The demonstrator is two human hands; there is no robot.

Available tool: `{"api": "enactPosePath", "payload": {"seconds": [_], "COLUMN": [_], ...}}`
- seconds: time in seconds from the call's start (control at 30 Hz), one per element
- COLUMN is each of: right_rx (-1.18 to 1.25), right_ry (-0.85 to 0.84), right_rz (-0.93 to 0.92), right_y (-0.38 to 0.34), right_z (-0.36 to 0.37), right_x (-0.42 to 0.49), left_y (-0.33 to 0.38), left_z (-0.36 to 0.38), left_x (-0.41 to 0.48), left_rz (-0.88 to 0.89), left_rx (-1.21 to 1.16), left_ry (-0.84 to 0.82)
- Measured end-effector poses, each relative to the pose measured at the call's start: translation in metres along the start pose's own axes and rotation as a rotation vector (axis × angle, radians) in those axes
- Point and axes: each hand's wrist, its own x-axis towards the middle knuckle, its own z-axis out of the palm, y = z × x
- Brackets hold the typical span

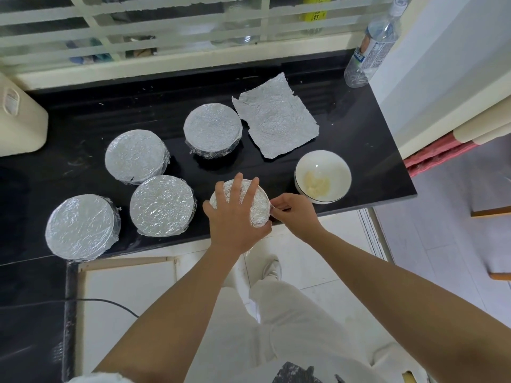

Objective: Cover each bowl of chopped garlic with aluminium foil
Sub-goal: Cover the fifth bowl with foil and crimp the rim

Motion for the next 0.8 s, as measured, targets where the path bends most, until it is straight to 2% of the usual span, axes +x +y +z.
{"api": "enactPosePath", "payload": {"seconds": [0.3,0.53,0.67,0.8], "right_rx": [0.03,-0.007,0.114,0.247], "right_ry": [-0.014,0.137,0.246,0.233], "right_rz": [0.023,0.051,0.135,0.209], "right_y": [-0.001,-0.003,-0.01,-0.012], "right_z": [-0.004,0.009,0.019,0.02], "right_x": [0.001,-0.003,-0.012,-0.019], "left_y": [-0.001,0.001,0.001,0.003], "left_z": [0.001,0.001,0.001,0.002], "left_x": [-0.001,0.0,0.0,0.0], "left_rz": [0.002,-0.013,-0.015,-0.033], "left_rx": [0.014,0.013,0.002,-0.017], "left_ry": [0.012,0.008,0.011,0.025]}}
